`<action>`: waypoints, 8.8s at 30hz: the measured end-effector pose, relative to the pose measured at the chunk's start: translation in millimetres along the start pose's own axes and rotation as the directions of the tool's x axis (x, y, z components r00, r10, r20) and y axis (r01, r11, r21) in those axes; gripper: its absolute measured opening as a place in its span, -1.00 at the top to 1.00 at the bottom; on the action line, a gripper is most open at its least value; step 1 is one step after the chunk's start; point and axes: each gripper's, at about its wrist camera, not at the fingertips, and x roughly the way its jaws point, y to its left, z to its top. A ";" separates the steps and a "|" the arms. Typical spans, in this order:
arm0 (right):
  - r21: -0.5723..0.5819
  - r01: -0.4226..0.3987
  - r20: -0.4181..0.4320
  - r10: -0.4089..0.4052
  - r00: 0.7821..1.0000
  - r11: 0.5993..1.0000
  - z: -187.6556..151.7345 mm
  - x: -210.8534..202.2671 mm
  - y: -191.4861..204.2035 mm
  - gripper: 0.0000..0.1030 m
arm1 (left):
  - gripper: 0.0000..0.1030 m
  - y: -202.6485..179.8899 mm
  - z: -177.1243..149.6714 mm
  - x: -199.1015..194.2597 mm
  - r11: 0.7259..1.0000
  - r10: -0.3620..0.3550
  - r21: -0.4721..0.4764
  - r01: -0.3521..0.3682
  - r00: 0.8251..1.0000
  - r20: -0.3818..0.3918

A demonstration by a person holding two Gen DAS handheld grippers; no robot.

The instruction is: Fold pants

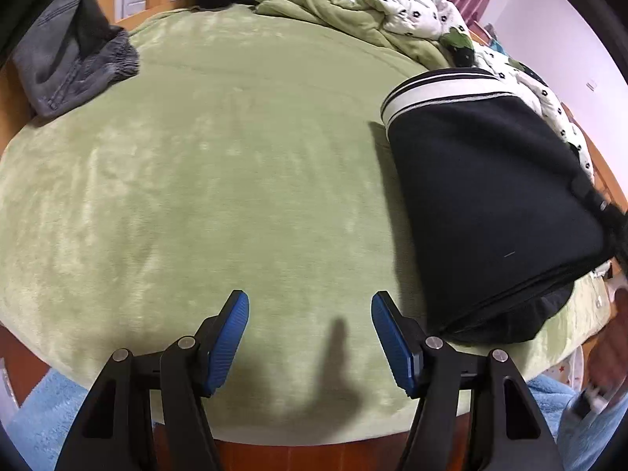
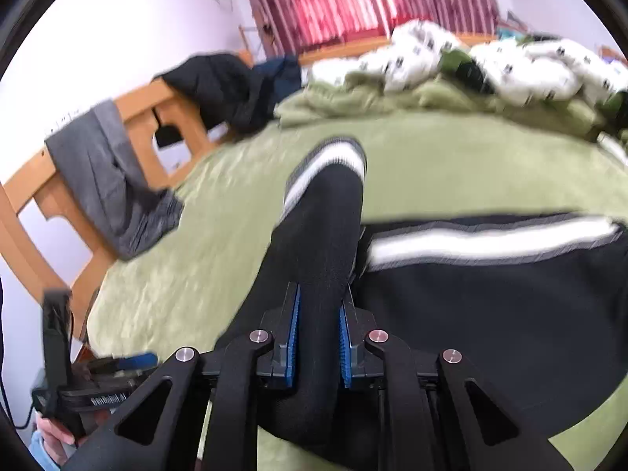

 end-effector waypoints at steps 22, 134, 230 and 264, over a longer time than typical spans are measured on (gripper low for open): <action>0.173 0.433 -0.047 -0.432 0.901 0.885 -43.1 -86.0 -313.3 0.69 | -0.37 -207.7 -40.7 33.7 0.839 -0.271 0.419 0.347 0.934 -0.231; 0.001 0.164 -0.246 -0.159 0.956 0.986 -58.4 17.6 -129.4 0.22 | 0.54 -50.5 -29.0 -10.2 0.944 0.166 0.300 -0.140 0.984 -0.060; -0.124 0.234 -0.102 -0.247 0.964 0.964 -51.2 25.9 -98.5 0.39 | -0.51 -28.2 -17.2 2.0 0.991 -0.033 0.128 0.037 0.999 -0.030; 0.006 0.331 0.023 -0.331 0.943 0.944 -53.3 -178.8 -0.1 -0.58 | -0.83 -167.2 -70.9 -189.3 0.961 0.135 0.194 -0.198 0.946 0.295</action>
